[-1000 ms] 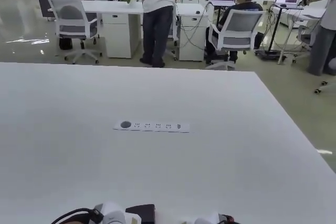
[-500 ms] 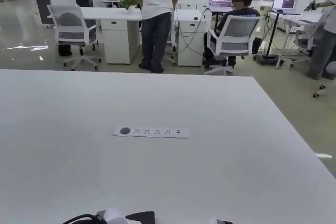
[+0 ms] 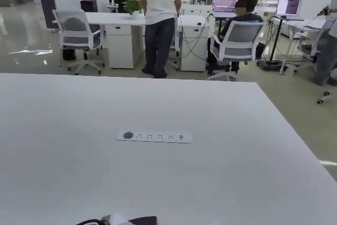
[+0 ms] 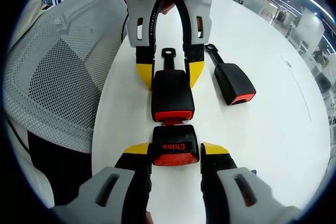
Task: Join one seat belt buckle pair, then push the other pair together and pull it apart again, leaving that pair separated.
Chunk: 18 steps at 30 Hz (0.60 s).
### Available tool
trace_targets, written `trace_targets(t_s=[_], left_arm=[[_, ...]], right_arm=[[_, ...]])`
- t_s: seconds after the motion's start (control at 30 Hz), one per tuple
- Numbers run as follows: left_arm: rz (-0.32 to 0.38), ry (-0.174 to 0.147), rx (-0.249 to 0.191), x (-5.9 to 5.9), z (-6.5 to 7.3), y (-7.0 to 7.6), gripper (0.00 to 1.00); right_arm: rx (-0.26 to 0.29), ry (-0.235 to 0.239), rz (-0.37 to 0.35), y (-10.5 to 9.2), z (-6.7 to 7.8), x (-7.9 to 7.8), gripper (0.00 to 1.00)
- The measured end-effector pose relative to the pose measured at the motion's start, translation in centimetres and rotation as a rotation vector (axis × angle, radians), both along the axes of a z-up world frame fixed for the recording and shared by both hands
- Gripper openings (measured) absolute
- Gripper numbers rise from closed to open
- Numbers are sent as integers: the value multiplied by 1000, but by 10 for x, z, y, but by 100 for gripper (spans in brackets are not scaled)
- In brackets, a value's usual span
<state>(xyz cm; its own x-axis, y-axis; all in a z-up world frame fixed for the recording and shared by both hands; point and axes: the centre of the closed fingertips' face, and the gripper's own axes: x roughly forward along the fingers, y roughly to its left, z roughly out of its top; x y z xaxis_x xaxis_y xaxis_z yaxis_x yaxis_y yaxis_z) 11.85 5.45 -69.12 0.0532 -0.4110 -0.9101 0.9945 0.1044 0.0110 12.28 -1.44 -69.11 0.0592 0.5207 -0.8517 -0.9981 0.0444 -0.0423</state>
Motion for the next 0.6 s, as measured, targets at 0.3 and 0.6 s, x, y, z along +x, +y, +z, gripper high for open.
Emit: trace_targets(t_s=[0.3,0.6], left_arm=[[53,-22,-116,14,38,-7,40],[100,-63,-97,54,40,-3,42]], right_arm=[[85,38,-89,-21,28,1,33],[77,-23,-189,-59,32,37,32]])
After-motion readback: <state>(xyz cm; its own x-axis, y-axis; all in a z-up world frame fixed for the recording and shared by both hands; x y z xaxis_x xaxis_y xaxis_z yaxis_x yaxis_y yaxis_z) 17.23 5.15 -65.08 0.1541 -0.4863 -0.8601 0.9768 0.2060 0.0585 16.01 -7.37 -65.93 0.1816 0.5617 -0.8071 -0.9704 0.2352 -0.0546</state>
